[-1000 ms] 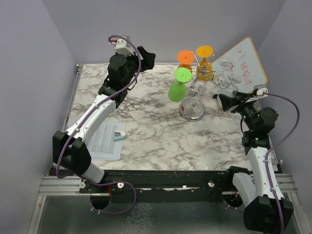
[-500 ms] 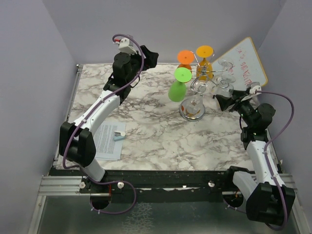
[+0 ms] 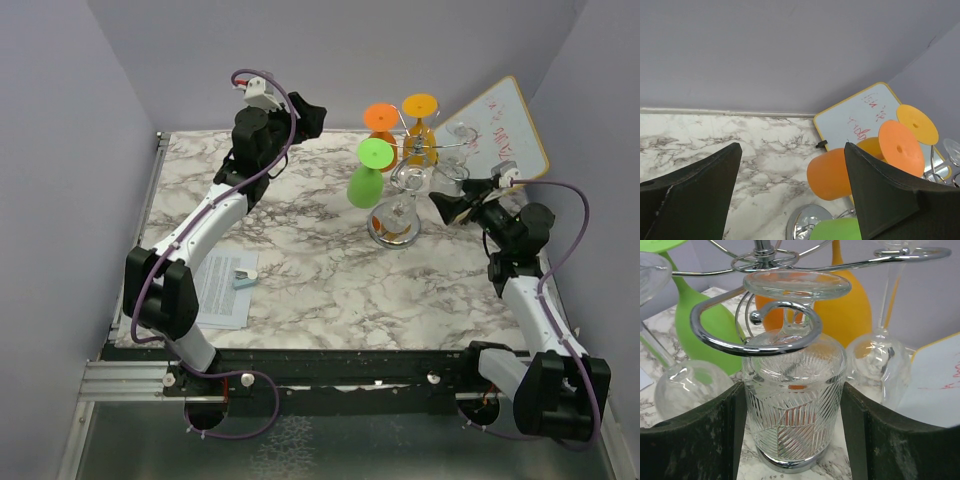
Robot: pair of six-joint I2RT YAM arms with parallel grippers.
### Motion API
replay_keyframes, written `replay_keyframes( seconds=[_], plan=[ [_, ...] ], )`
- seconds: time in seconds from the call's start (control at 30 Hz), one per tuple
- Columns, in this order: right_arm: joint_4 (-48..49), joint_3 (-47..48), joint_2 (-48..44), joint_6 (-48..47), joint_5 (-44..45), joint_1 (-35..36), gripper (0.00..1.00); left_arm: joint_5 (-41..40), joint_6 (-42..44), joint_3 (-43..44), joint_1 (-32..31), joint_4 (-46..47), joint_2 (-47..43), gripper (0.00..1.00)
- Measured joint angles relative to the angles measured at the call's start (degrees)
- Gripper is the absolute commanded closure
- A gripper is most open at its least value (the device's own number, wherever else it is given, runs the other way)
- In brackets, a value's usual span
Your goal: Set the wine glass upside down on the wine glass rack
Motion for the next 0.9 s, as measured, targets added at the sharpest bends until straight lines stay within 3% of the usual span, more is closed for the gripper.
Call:
replay_keyframes(
  seconds=[0.57,0.9],
  plan=[
    [-1.9,-0.4,-7.6,0.2,-3.8,0.5,0.85,0.0,-0.7,0.0,0.0,1.0,0.0,0.16],
    [-4.2,-3.8,-13.3,-0.1,2.0,0.5,0.85,0.0,-0.8,-1.7,0.0,1.4,0.0,0.16]
  ],
)
